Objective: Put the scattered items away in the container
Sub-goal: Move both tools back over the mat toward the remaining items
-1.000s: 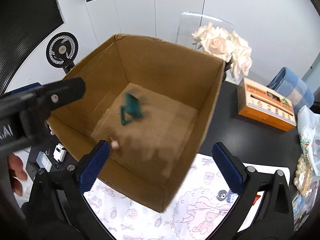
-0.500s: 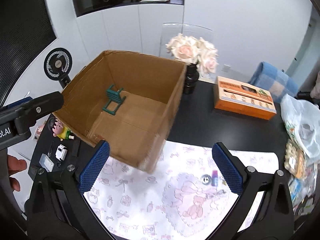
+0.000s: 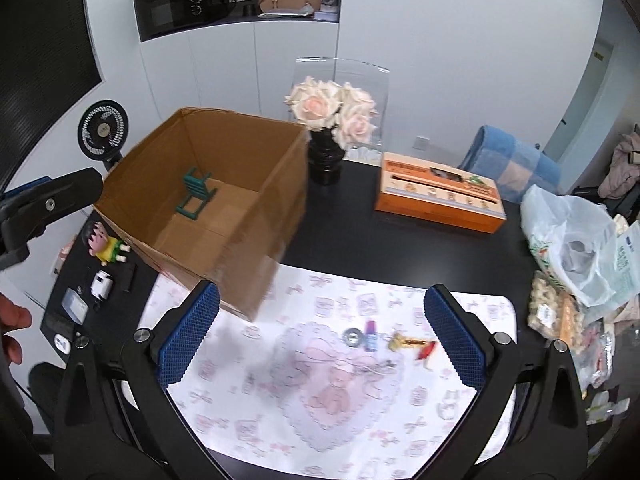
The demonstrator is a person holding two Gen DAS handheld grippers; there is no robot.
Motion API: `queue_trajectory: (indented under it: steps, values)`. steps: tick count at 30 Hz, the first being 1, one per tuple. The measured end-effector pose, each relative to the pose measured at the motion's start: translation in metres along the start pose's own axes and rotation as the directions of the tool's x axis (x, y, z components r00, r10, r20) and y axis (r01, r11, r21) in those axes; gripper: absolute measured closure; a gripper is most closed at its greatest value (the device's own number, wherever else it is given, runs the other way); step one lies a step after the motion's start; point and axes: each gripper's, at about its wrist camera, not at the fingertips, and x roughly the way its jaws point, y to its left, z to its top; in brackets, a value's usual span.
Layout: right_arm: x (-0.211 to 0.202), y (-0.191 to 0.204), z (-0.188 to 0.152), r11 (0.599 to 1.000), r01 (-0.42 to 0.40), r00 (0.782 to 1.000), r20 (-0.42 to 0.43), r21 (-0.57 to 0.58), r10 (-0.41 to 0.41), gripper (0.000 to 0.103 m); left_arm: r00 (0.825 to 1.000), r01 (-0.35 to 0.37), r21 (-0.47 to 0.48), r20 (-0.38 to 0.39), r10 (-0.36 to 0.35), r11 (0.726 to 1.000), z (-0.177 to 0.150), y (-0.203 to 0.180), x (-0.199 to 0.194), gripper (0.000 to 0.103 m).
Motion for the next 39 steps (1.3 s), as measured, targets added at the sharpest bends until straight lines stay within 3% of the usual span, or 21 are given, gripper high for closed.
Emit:
queue_trajectory:
  steps: [6, 11, 14, 19, 30, 39]
  values:
    - [0.001, -0.033, -0.02, 1.0, -0.001, 1.0, -0.017, 0.007, 0.002, 0.0, 0.999, 0.049, 0.06, -0.019, -0.048, 0.997, -0.022, -0.047, 0.008, 0.0]
    - [0.01, -0.064, -0.043, 0.999, -0.027, 0.999, -0.046, 0.021, 0.028, 0.0, 0.996, 0.076, 0.058, -0.058, -0.072, 0.995, -0.041, -0.072, 0.027, 0.0]
    - [0.02, -0.084, -0.057, 1.0, 0.004, 0.998, -0.059, 0.023, -0.003, 0.0, 0.993, 0.097, 0.046, -0.07, -0.093, 0.994, -0.049, -0.085, 0.038, 0.0]
    - [0.035, -0.119, -0.07, 0.998, -0.011, 0.997, -0.074, 0.054, 0.015, 0.0, 0.994, 0.092, 0.054, -0.071, -0.088, 0.994, -0.059, -0.117, 0.052, 0.0]
    - [0.065, -0.19, -0.099, 0.999, -0.02, 0.992, -0.124, 0.045, 0.025, 0.0, 0.98, 0.136, 0.101, -0.156, -0.12, 0.985, -0.086, -0.191, 0.098, 0.0]
    - [0.11, -0.226, -0.121, 0.998, -0.032, 0.978, -0.204, 0.057, 0.043, 0.0, 0.964, 0.15, 0.107, -0.237, -0.121, 0.983, -0.113, -0.21, 0.153, 0.0]
